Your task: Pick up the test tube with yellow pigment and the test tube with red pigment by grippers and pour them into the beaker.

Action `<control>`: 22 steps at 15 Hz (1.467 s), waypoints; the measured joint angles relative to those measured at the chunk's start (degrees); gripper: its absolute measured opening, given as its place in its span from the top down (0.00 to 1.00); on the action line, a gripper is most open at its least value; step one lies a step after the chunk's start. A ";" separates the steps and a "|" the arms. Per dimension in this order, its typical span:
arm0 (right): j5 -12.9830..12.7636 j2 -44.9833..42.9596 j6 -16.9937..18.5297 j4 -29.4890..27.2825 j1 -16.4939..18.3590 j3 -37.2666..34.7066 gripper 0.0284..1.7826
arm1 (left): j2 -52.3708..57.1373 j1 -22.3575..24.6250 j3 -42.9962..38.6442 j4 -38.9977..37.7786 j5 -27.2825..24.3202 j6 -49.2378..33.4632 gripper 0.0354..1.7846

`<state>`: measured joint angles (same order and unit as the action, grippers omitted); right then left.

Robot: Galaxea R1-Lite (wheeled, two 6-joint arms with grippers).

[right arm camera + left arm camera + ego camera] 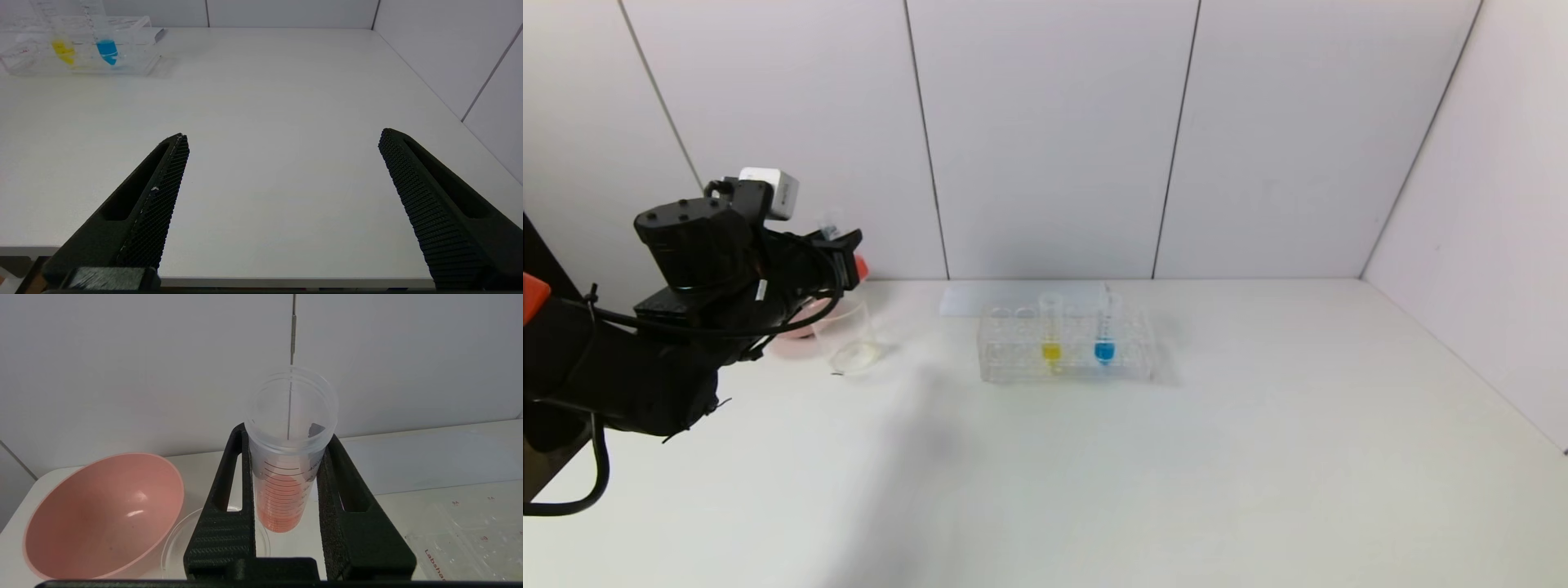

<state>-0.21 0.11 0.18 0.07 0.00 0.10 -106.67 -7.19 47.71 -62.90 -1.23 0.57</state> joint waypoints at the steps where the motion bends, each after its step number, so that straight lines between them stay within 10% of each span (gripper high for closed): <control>1: 0.00 0.00 0.00 0.00 0.00 0.00 0.05 | 0.13 0.39 0.07 0.34 -0.04 0.02 0.76; 22: 0.02 0.00 -0.02 -0.02 0.00 0.00 0.05 | 5.10 8.92 -0.85 9.19 -6.86 0.74 0.76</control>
<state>-0.18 0.11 0.16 0.05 0.00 0.10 -101.57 1.73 46.86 -53.71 -8.09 1.32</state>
